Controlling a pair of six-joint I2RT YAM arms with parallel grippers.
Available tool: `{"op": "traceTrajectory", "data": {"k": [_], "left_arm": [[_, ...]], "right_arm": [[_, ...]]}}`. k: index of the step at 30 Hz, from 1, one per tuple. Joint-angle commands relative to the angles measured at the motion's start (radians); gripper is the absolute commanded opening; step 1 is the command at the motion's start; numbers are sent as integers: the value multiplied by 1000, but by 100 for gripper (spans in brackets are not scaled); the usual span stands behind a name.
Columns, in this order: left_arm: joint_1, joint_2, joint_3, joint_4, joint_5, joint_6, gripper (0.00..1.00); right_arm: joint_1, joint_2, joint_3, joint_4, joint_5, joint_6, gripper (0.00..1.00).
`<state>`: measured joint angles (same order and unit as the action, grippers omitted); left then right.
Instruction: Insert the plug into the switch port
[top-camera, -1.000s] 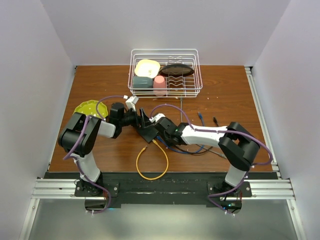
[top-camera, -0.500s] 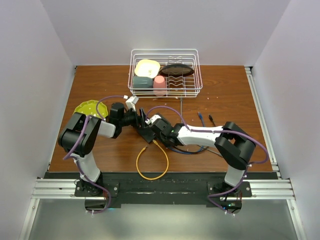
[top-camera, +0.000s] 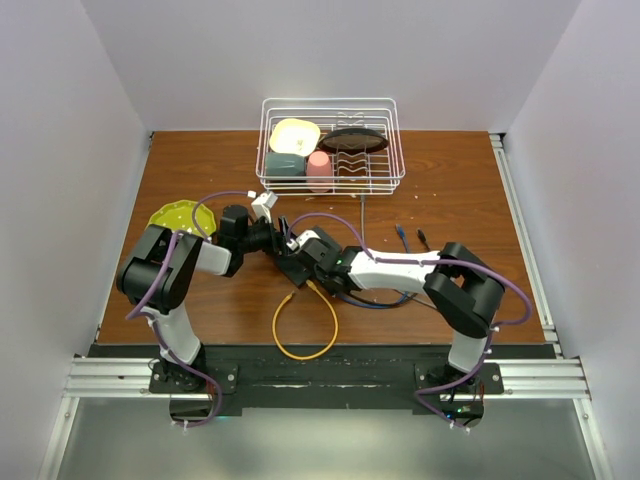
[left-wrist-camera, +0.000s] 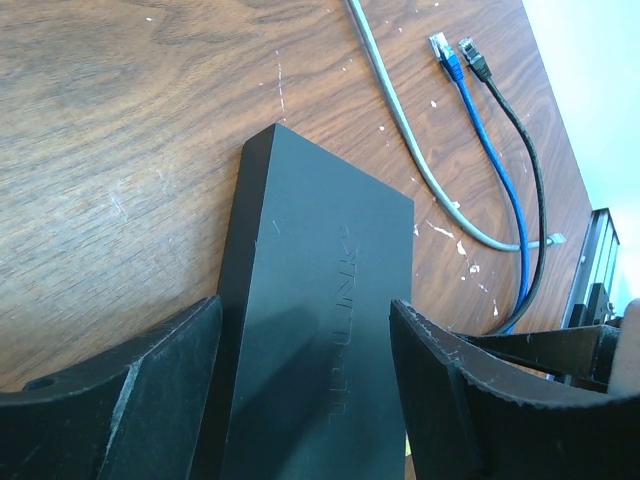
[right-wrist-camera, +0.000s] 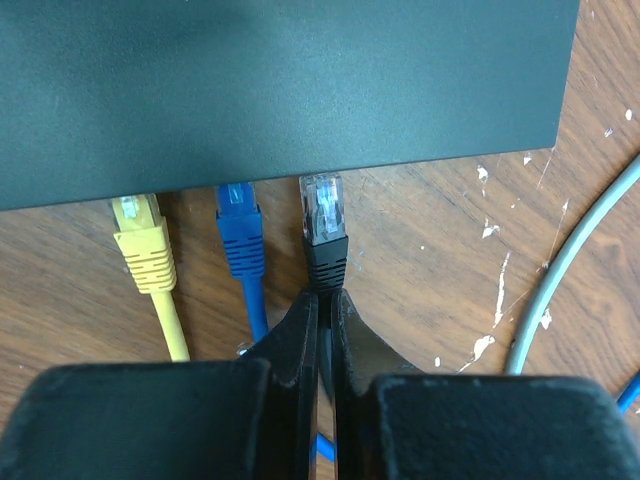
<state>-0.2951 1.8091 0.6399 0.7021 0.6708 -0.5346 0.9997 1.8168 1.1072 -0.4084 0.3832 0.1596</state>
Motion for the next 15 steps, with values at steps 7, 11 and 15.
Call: {"op": "traceTrajectory", "data": {"k": [7, 11, 15], "left_arm": [[-1, -45, 7, 24, 24, 36, 73], [-3, -45, 4, 28, 19, 35, 73], [-3, -51, 4, 28, 23, 33, 74]], "right_arm": [[8, 44, 40, -87, 34, 21, 0], [8, 44, 48, -101, 60, 34, 0], [8, 65, 66, -122, 62, 38, 0]]}}
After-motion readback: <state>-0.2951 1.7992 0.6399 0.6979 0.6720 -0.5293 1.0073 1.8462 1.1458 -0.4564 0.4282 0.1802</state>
